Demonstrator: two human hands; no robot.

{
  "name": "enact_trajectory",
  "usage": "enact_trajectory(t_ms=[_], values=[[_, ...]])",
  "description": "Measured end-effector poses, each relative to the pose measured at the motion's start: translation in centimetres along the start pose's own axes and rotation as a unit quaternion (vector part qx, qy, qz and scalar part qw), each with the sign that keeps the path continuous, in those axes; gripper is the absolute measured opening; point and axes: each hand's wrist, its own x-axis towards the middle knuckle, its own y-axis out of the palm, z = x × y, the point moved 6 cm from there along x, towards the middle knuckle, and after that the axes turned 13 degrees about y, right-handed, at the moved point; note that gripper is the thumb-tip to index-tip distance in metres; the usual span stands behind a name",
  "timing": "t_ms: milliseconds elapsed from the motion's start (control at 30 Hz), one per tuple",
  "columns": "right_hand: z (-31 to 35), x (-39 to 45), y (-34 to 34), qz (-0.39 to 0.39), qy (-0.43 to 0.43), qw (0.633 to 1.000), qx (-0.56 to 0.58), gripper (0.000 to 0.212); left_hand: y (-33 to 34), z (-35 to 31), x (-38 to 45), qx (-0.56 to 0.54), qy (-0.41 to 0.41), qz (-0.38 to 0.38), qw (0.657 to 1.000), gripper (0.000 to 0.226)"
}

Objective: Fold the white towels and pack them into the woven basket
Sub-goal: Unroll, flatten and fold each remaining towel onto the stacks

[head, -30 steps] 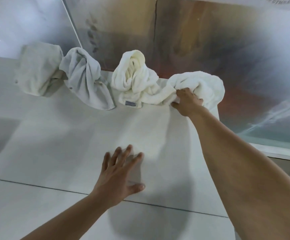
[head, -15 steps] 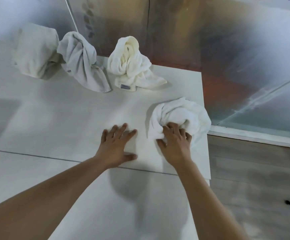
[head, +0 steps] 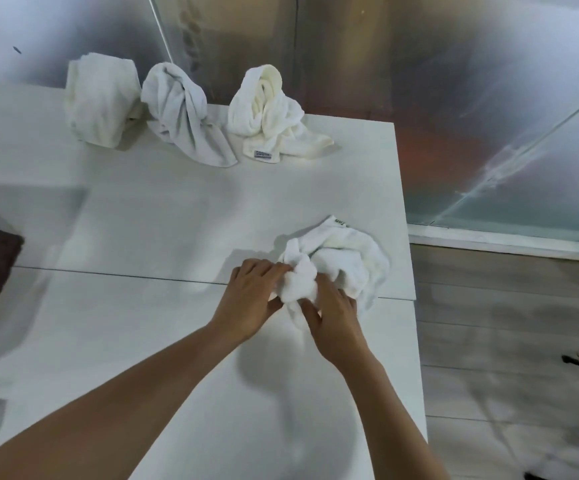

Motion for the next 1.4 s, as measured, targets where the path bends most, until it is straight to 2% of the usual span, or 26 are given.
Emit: enact_trajectory(t_ms=[100, 167, 233, 300, 400, 433, 500, 667, 767, 867, 1067, 1200, 1267, 1333, 1400], values=[[1.5, -2.1, -2.6, -0.058, 0.051, 0.994, 0.071, 0.027, -2.9, -0.5, -0.9, -0.012, 0.0, -0.042, 0.999, 0.043], [3.1, -3.4, -3.9, -0.091, 0.054, 0.99, 0.089, 0.014, -4.8, -1.2, -1.6, -0.061, -0.019, -0.053, 0.997, 0.033], [4.6, -4.5, -4.9, -0.094, 0.077, 0.98, 0.155, 0.008, -6.7, -2.0, -2.6, -0.13, -0.046, -0.057, 0.989, 0.022], [6.2, -5.6, -5.4, -0.058, 0.096, 0.969, 0.222, 0.016, -8.7, -2.5, -4.0, -0.178, -0.06, -0.077, 0.979, 0.02], [8.7, -7.7, -4.7, 0.06, 0.09, 0.963, 0.248, 0.041, -11.9, -3.3, -6.4, -0.205, -0.049, -0.104, 0.972, 0.025], [9.7, -8.6, -4.4, 0.086, 0.084, 0.963, 0.242, 0.038, -13.0, -3.5, -7.2, -0.207, -0.041, -0.102, 0.972, 0.03], [11.0, -10.3, -4.0, 0.083, 0.082, 0.967, 0.228, 0.023, -15.1, -4.1, -9.0, -0.202, -0.027, -0.094, 0.974, 0.035], [14.6, -14.3, -4.6, -0.026, 0.045, 0.99, 0.133, 0.036, -20.2, -5.0, -13.4, -0.204, -0.022, -0.123, 0.971, 0.026], [16.8, -16.4, -5.1, -0.02, 0.036, 0.994, 0.104, 0.033, -23.1, -4.6, -16.0, -0.203, -0.036, -0.163, 0.965, 0.024], [18.5, -18.5, -6.0, -0.018, 0.038, 0.997, 0.057, 0.026, -25.6, -4.1, -18.3, -0.144, -0.021, -0.176, 0.974, 0.024], [18.5, -21.7, -7.6, -0.031, 0.109, 0.984, -0.137, 0.017, -29.0, -2.4, -22.6, -0.089, -0.014, -0.216, 0.972, 0.022], [16.7, -24.5, -9.4, -0.116, 0.176, 0.954, -0.214, 0.013, -30.0, 0.0, -25.8, -0.09, -0.05, -0.241, 0.965, 0.018], [16.7, -25.9, -10.2, -0.154, 0.167, 0.96, -0.166, 0.009, -29.7, 1.1, -27.3, -0.094, -0.065, -0.233, 0.966, 0.015], [17.3, -27.4, -10.8, -0.182, 0.136, 0.974, 0.013, 0.006, -28.8, 2.3, -28.7, -0.102, -0.092, -0.211, 0.968, 0.016], [18.9, -29.3, -11.1, -0.195, 0.104, 0.952, 0.214, 0.015, -27.8, 3.1, -30.1, -0.098, -0.127, -0.178, 0.971, 0.018]])
